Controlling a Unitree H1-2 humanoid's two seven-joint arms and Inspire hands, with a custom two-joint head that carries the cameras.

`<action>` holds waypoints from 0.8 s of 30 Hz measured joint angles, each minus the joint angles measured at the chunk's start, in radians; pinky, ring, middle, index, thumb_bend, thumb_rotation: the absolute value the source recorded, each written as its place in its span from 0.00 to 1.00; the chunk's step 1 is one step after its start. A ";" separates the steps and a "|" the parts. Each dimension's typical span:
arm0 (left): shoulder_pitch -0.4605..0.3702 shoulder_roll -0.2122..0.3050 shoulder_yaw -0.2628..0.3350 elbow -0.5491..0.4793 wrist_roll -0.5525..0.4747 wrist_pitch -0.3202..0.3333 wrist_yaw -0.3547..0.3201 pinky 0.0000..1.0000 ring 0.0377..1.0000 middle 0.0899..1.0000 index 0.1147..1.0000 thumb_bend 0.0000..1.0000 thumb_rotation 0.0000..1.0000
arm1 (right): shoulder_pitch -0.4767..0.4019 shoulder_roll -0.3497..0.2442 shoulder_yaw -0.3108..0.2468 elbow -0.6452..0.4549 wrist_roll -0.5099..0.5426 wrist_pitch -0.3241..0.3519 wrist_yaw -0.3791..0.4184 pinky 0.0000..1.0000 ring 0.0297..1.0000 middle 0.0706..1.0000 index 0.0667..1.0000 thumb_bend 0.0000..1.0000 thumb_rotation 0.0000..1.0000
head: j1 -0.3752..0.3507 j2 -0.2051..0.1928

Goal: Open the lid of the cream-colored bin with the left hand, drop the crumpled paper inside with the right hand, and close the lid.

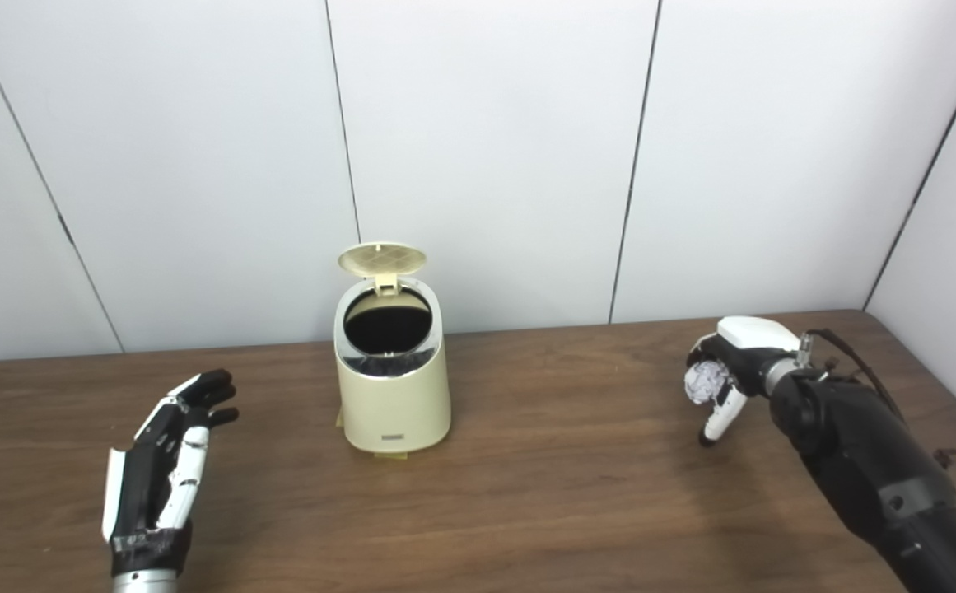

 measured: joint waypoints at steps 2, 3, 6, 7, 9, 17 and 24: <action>0.001 0.000 0.000 -0.002 0.001 0.000 -0.001 0.72 0.78 0.78 0.75 0.31 0.63 | -0.012 0.000 0.003 0.026 0.011 -0.011 0.000 0.65 0.75 0.78 0.74 0.91 0.10 | 0.002 0.002; 0.002 0.001 0.000 -0.005 0.002 0.000 -0.001 0.71 0.78 0.78 0.75 0.30 0.63 | -0.015 0.000 0.004 0.029 0.013 -0.014 0.000 0.64 0.73 0.77 0.73 0.90 0.07 | 0.002 0.003; 0.008 0.000 0.003 -0.020 0.000 0.000 -0.002 0.71 0.77 0.77 0.75 0.30 0.63 | -0.020 0.000 0.009 0.033 0.015 -0.025 -0.003 0.62 0.71 0.73 0.70 0.87 0.02 | 0.003 0.008; 0.009 -0.001 0.004 -0.022 0.000 0.000 -0.002 0.71 0.77 0.77 0.74 0.30 0.64 | -0.020 0.001 0.009 0.034 0.015 -0.028 -0.008 0.58 0.67 0.70 0.67 0.85 0.01 | 0.003 0.008; 0.011 -0.001 0.006 -0.024 0.000 0.000 -0.002 0.71 0.77 0.77 0.74 0.31 0.64 | -0.022 0.007 0.010 0.052 0.013 -0.044 -0.051 0.51 0.58 0.55 0.55 0.68 0.00 | 0.003 0.011; 0.015 0.001 0.008 -0.027 0.000 0.000 -0.002 0.70 0.77 0.77 0.74 0.29 0.64 | -0.017 0.032 0.009 0.109 -0.008 -0.095 -0.248 0.35 0.42 0.43 0.45 0.53 0.00 | 0.002 0.018; 0.015 0.002 0.009 -0.027 0.000 0.000 -0.004 0.71 0.78 0.77 0.74 0.32 0.64 | -0.013 0.032 0.001 0.107 0.015 -0.105 -0.253 0.38 0.45 0.44 0.45 0.53 0.00 | -0.003 0.023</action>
